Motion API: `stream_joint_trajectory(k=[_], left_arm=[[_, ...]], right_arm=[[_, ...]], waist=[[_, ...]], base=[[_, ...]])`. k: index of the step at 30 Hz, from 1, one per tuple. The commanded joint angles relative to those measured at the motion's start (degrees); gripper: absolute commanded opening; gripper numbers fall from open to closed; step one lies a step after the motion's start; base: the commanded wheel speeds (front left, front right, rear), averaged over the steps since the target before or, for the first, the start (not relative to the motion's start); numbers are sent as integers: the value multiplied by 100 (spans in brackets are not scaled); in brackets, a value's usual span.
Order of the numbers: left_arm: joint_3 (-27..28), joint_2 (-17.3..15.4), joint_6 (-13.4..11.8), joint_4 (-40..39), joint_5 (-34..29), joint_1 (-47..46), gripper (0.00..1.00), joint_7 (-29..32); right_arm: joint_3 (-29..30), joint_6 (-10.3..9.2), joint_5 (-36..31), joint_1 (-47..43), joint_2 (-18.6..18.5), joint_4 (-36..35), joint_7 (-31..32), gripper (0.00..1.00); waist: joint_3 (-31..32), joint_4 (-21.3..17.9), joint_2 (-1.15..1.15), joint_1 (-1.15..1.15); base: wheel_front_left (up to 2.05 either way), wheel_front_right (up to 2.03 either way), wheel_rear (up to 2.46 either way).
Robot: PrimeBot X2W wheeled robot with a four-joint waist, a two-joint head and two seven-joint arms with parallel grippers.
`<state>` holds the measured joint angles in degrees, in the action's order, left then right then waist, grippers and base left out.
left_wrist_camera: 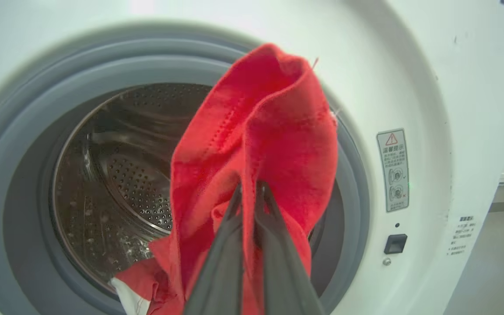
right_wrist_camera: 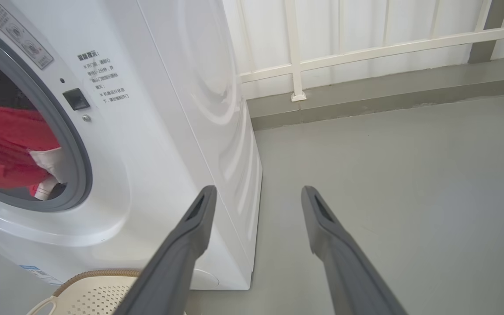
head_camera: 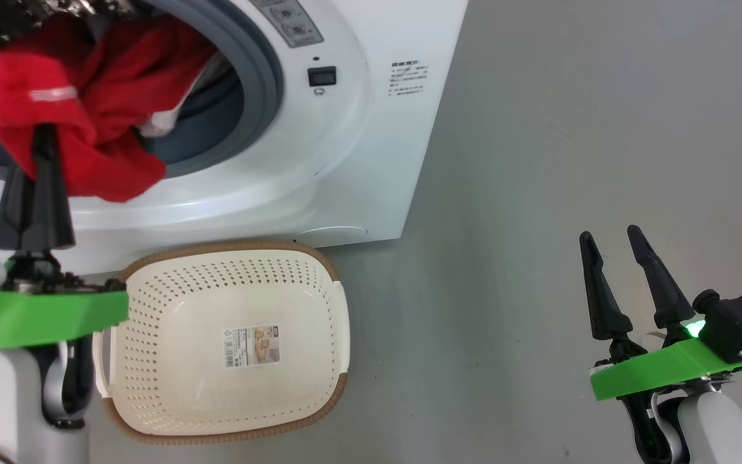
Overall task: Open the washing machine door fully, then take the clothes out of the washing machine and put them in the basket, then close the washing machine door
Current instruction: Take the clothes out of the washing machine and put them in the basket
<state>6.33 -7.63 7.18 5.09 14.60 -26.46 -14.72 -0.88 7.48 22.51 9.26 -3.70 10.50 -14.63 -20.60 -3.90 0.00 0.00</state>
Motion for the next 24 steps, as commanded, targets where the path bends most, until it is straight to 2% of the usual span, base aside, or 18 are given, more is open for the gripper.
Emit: stream_joint_trajectory(k=[1, 13, 16, 24], left_arm=[[230, -129, 31, -336, -59, 89, 0, -28], [443, 120, 31, -1883, -232, 264, 0, -28], [398, 154, 31, -1884, -267, 343, 0, -28], [284, 178, 31, -1190, -231, 555, 0, -28]], right_arm=[[-114, 1, -94, -70, -67, -127, -37, 100], [-117, 1, -78, -20, -68, -170, -37, 100], [-118, 1, -75, -4, -64, -176, -37, 100], [-151, 1, -66, 59, -42, -171, -37, 100]], waist=[[9, 24, 0, 0], [-100, 45, 0, 0], [-125, 39, 0, 0], [-224, 14, 0, 0]], base=[[0, 0, 0], [0, 0, 0], [0, 0, 0], [0, 0, 0]])
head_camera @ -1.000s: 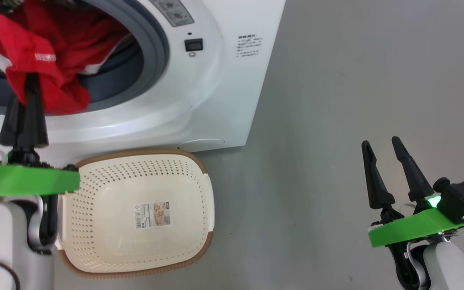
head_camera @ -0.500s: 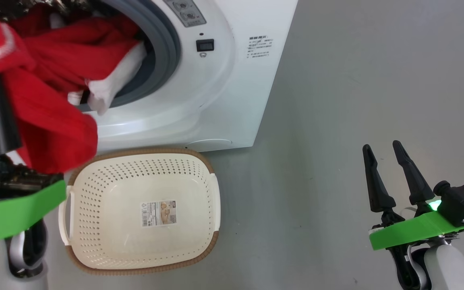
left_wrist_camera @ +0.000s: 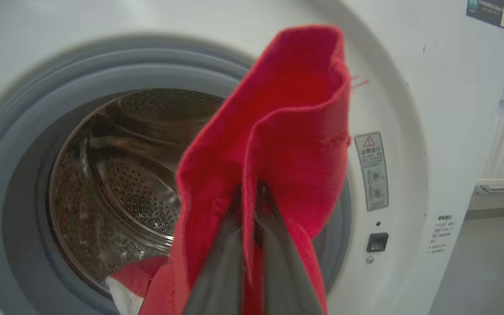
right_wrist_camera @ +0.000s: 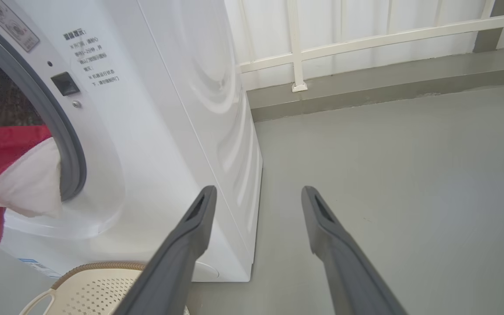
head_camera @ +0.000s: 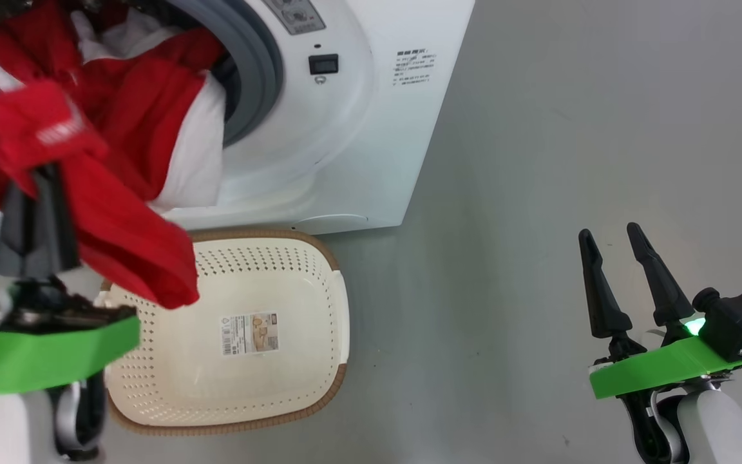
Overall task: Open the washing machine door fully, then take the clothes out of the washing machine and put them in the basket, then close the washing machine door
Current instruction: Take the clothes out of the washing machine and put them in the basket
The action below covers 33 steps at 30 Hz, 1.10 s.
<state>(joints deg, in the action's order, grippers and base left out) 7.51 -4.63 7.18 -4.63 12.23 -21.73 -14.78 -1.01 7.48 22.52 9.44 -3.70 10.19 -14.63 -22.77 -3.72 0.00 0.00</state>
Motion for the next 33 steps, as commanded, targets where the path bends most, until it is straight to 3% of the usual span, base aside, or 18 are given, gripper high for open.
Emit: stream_joint_trajectory(k=[1, 12, 33], left_arm=[[137, -123, 31, -93, -3, 109, 0, -22], [-125, -66, 31, 1490, 118, 42, 0, -22], [-500, -399, 31, 4544, 133, -958, 0, -22]], right_arm=[[-143, 1, -67, 52, -38, -144, -37, 100], [-191, 1, -69, 246, 18, -186, -37, 100], [-304, 1, -27, 582, 79, -237, -37, 100]], waist=[[-37, -11, 0, 0], [-470, -89, 0, 0], [-1209, -363, 0, 0]], base=[[0, 0, 0], [0, 0, 0], [0, 0, 0]])
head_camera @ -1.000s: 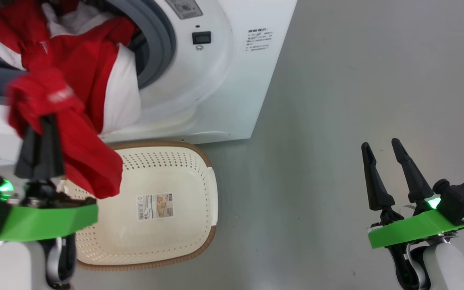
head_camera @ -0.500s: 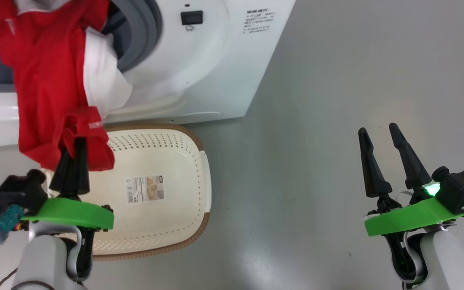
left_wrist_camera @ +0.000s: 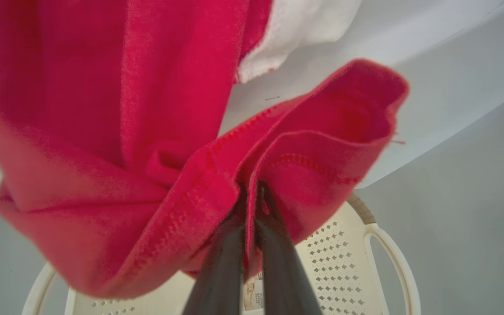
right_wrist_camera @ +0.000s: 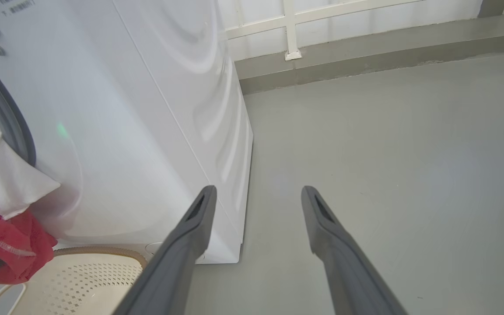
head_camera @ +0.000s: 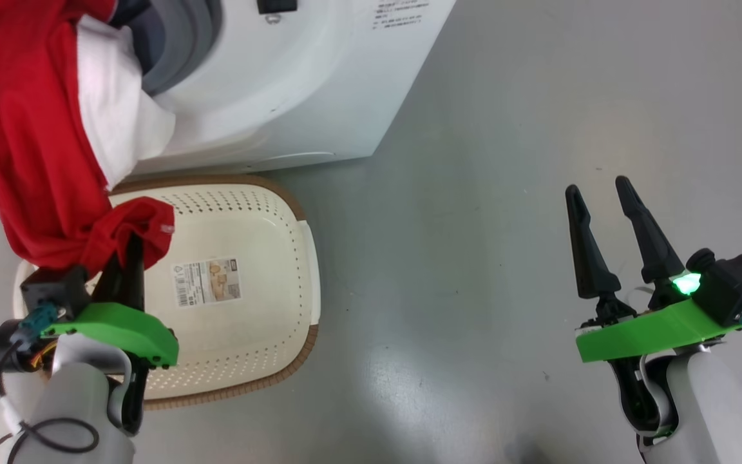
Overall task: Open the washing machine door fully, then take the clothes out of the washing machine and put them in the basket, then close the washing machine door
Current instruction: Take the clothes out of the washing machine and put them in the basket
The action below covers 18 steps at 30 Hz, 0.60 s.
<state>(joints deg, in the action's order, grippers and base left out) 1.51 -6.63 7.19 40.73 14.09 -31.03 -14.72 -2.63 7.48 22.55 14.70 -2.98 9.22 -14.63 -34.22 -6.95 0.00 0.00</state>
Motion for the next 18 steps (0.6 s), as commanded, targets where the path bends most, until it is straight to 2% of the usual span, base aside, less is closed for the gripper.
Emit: stream_joint_trajectory(k=[1, 5, 9, 12, 14, 16, 18], left_arm=[[60, -224, 30, 123, -55, -85, 1, -28], [-63, -275, 30, 507, -22, -278, 12, -28], [-168, -315, 30, 687, 48, -409, 38, -28], [-198, -338, 30, 724, 86, -447, 49, -28], [-222, -357, 30, 748, 121, -457, 86, -28], [-235, -367, 30, 761, 149, -451, 98, -28], [-253, -367, 30, 761, 168, -439, 100, -28]], right_arm=[[-150, 1, -19, 66, 8, -143, -37, 100], [-170, 1, 4, 75, 9, -143, -37, 100], [-195, 1, 6, 94, 10, -127, -37, 100], [-195, 1, 3, 98, 10, -124, -37, 100], [-194, 1, 1, 95, 10, -114, -37, 100], [-196, 1, -1, 84, 10, -104, -37, 100], [-196, 1, -2, 70, 10, -102, -37, 100]], waist=[[-80, -47, 0, 0], [-116, -52, 0, 0], [-114, -60, 0, 0], [-100, -61, 0, 0], [-74, -59, 0, 0], [-42, -52, 0, 0], [-26, -39, 0, 0]], base=[[0, 0, 0], [0, 0, 0], [0, 0, 0], [0, 0, 0], [0, 0, 0], [0, 0, 0], [0, 0, 0]])
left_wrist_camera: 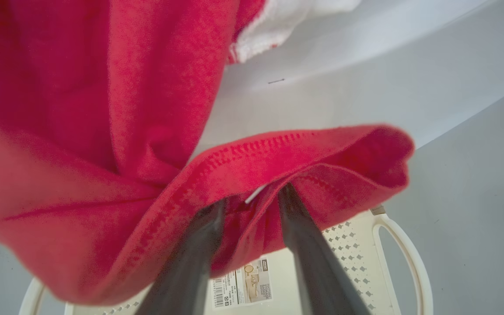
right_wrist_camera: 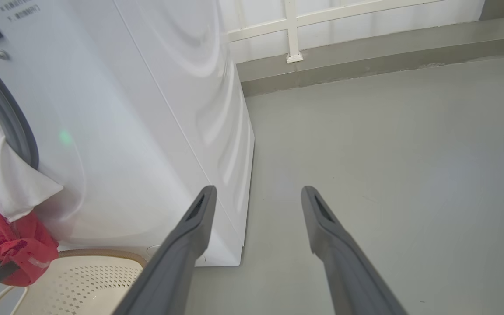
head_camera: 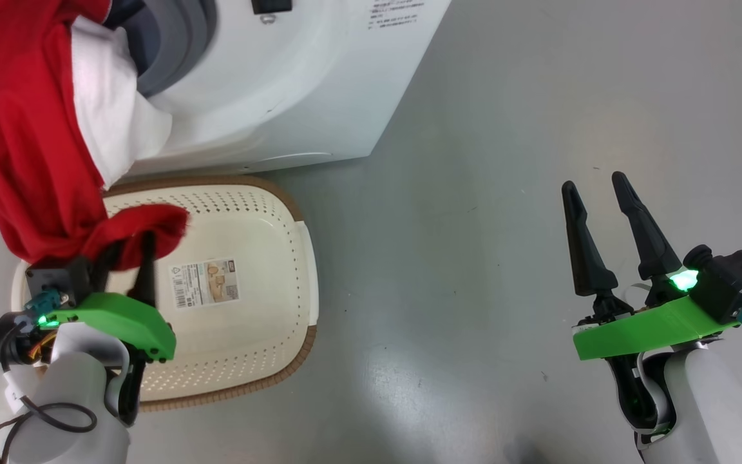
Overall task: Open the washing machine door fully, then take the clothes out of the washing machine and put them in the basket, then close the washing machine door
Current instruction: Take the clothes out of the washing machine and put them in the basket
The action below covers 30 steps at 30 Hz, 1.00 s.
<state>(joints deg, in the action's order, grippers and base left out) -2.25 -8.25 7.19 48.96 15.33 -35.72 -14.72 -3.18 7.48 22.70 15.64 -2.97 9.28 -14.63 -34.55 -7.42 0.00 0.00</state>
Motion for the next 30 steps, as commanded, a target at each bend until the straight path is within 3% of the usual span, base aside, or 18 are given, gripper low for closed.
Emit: stream_joint_trajectory(k=[1, 9, 30], left_arm=[[115, -201, 30, -73, 53, 38, 100, -28], [267, -131, 30, -443, 59, 189, 100, -28], [1002, 315, 30, -2542, -358, 1097, 100, -28]], right_arm=[[-140, 1, -18, -29, 9, -107, -37, 100], [-132, 1, -70, -55, 9, -87, -37, 100], [-37, 1, -161, -291, -82, 14, -37, 100]], waist=[[14, 17, 0, 0], [126, 139, 0, 0], [617, 481, 0, 0]], base=[[0, 0, 0], [0, 0, 0], [0, 0, 0]])
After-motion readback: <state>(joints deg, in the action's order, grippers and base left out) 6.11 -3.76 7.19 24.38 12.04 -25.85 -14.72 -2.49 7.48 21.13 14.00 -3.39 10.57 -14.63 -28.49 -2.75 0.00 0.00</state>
